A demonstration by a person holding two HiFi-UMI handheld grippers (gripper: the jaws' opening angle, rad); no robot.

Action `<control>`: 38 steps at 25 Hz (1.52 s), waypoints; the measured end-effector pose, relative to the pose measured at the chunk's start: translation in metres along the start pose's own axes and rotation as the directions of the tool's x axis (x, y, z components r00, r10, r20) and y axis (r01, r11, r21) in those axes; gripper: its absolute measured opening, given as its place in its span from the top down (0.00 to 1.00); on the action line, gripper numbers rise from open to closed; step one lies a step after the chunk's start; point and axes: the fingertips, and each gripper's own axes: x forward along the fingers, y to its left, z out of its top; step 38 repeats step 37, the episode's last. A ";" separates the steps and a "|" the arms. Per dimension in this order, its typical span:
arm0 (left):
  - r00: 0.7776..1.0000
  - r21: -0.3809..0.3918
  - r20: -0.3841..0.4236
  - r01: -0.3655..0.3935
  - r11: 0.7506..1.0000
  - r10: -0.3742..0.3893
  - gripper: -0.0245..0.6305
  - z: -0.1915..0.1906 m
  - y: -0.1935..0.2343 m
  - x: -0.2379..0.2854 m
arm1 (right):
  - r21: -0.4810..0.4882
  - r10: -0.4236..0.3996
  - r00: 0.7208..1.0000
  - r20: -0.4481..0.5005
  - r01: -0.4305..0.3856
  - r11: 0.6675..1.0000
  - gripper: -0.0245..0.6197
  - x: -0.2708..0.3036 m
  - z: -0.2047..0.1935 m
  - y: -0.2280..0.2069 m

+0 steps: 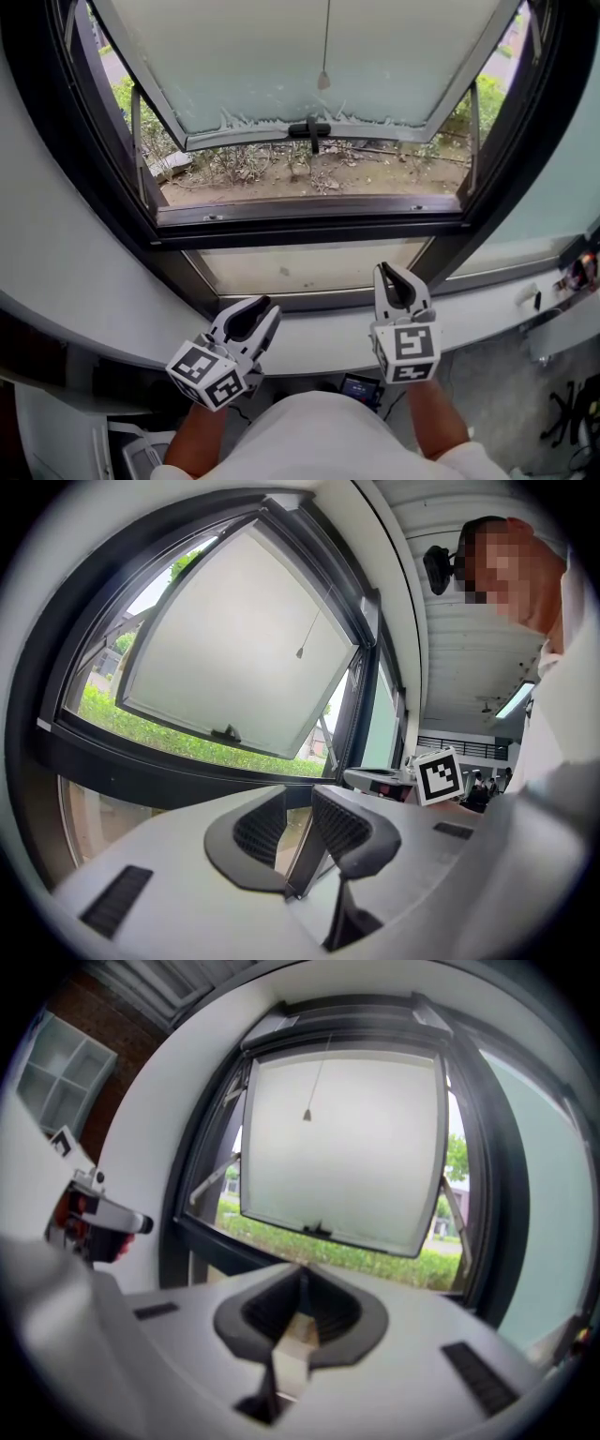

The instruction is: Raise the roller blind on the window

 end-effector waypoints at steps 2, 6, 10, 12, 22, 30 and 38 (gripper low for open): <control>1.000 -0.004 -0.001 -0.002 1.000 0.002 0.81 -0.001 0.001 0.000 | 0.007 -0.003 1.000 -0.007 0.003 1.000 0.90 0.000 -0.004 -0.001; 1.000 -0.009 -0.002 -0.005 1.000 0.005 0.81 -0.003 0.003 -0.001 | 0.040 0.001 1.000 -0.023 0.000 0.999 0.92 0.000 -0.014 0.001; 1.000 -0.011 -0.009 -0.006 1.000 0.006 0.81 -0.004 0.003 -0.001 | 0.062 0.009 0.999 -0.032 -0.007 0.998 0.93 0.000 -0.020 0.004; 1.000 -0.012 -0.012 -0.002 1.000 0.001 0.81 -0.005 0.003 0.000 | 0.057 0.013 0.999 -0.035 -0.011 0.998 0.93 0.001 -0.021 0.005; 1.000 -0.018 -0.011 0.004 1.000 -0.004 0.81 -0.004 0.003 0.001 | 0.050 0.035 0.998 -0.045 -0.033 0.998 0.93 0.003 -0.021 0.013; 1.000 -0.023 -0.012 0.005 1.000 -0.005 0.81 -0.005 0.003 0.000 | 0.049 0.036 0.998 -0.045 -0.033 0.998 0.93 0.003 -0.020 0.014; 1.000 -0.012 -0.014 0.011 1.000 -0.011 0.81 -0.003 0.005 0.001 | 0.044 0.035 0.998 -0.047 -0.033 0.998 0.93 0.006 -0.022 0.014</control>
